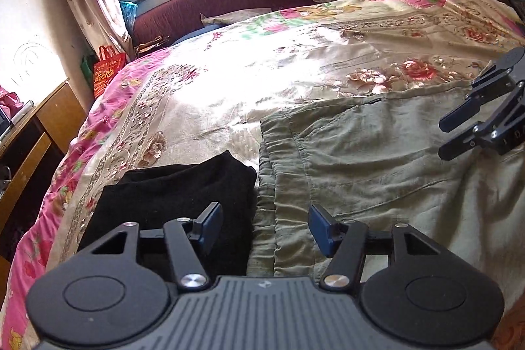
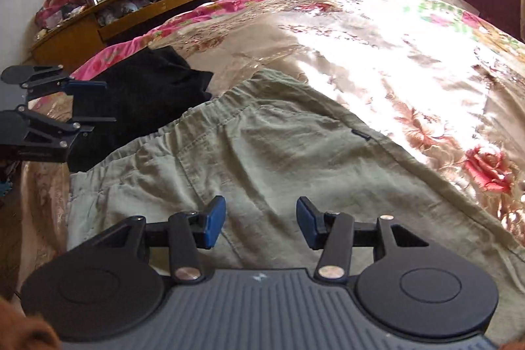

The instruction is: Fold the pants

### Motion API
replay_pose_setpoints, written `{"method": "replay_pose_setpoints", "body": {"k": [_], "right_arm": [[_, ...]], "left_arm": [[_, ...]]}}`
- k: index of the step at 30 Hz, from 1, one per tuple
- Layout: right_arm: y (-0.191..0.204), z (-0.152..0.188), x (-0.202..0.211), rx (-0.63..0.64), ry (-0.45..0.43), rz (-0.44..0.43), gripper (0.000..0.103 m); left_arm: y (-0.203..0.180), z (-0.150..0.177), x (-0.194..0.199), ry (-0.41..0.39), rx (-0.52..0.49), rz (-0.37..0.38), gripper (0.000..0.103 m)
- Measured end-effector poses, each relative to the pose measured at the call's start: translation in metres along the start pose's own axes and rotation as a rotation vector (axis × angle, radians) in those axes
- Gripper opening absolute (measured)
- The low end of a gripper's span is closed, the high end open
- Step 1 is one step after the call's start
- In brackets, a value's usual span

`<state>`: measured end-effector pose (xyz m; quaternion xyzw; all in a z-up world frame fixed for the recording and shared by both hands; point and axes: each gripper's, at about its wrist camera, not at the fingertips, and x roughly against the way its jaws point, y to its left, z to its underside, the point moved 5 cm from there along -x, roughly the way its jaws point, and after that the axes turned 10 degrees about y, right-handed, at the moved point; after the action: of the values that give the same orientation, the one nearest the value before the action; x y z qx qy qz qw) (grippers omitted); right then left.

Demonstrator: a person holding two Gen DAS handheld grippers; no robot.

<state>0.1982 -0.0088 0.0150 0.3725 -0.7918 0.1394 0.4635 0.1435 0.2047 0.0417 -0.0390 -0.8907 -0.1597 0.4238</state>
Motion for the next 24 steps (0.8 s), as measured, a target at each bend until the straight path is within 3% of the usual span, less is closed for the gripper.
{"method": "replay_pose_setpoints", "body": {"k": [4, 8, 12, 14, 17, 24], "right_arm": [[-0.015, -0.01, -0.013, 0.05, -0.009, 0.069, 0.048], [-0.067, -0.035, -0.025, 0.071, 0.01, 0.168, 0.05], [-0.111, -0.044, -0.046, 0.078, 0.08, 0.224, 0.054], [-0.125, -0.042, -0.054, 0.069, 0.114, 0.222, 0.054], [-0.14, -0.037, -0.064, 0.016, 0.157, 0.16, 0.054], [-0.154, -0.032, -0.062, -0.037, 0.157, 0.108, 0.055]], "left_arm": [[-0.005, -0.017, -0.025, -0.002, -0.021, 0.065, 0.072], [-0.001, -0.06, -0.067, -0.029, -0.026, 0.095, 0.073], [0.011, -0.095, -0.125, 0.026, 0.015, 0.136, 0.073], [0.017, -0.103, -0.152, 0.057, 0.028, 0.125, 0.073], [0.021, -0.109, -0.18, 0.107, 0.048, 0.171, 0.073], [0.018, -0.122, -0.191, 0.12, 0.062, 0.234, 0.075]]}}
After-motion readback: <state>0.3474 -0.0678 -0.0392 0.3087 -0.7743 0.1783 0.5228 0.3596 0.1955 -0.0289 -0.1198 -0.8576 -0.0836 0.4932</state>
